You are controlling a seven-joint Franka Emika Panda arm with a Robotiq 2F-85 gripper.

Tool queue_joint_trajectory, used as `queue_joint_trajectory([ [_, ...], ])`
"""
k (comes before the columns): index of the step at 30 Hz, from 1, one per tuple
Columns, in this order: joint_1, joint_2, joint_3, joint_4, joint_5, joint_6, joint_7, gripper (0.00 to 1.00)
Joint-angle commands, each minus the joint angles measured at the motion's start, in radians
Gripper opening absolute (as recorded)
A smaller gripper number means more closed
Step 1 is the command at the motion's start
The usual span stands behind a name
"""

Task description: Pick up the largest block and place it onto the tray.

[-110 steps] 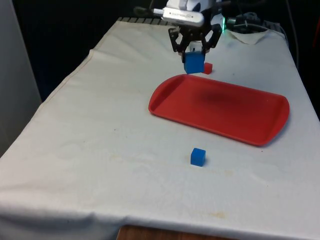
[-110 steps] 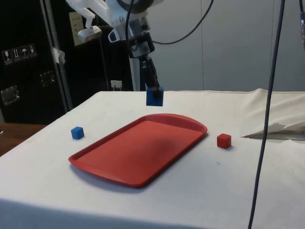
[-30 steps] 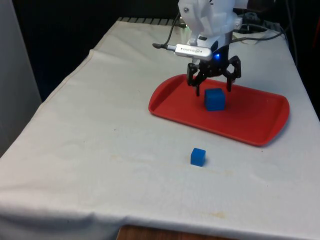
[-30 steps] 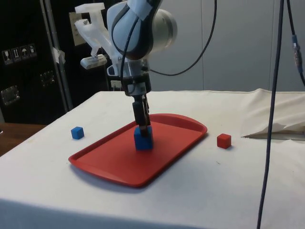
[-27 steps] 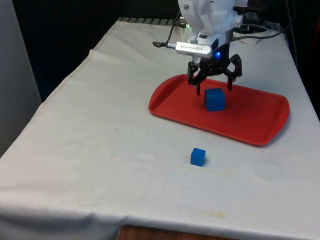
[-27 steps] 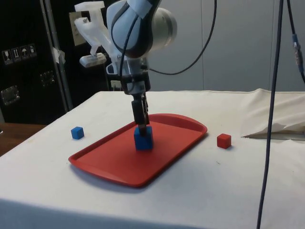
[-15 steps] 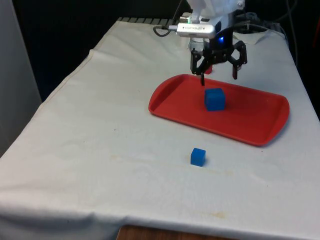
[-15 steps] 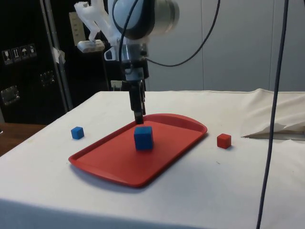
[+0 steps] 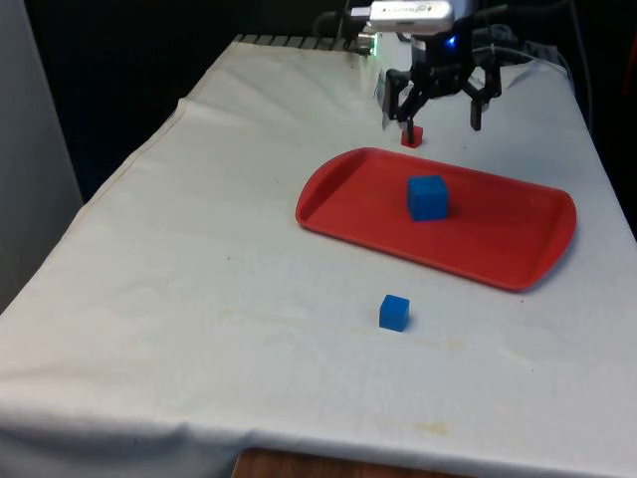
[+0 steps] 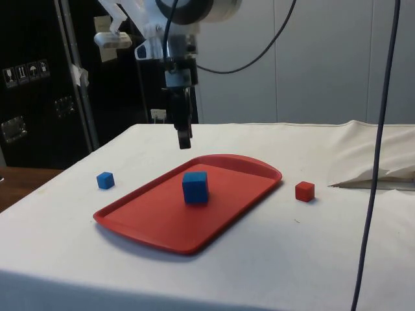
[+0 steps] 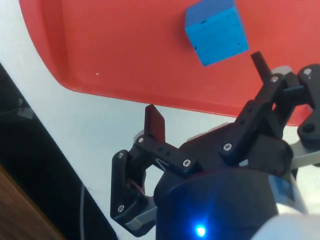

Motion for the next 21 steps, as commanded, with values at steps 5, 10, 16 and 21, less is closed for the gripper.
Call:
queue_joint_trajectory([
  [5,0.006,-0.016,-0.004,0.007,-0.05,-0.016,0.019,1.0],
  [10,0.006,-0.028,-0.003,0.013,-0.081,-0.028,0.019,1.0],
  [16,0.005,-0.042,-0.003,0.023,-0.115,-0.044,0.019,1.0],
  [21,0.005,-0.052,-0.002,0.033,-0.141,-0.059,0.018,1.0],
])
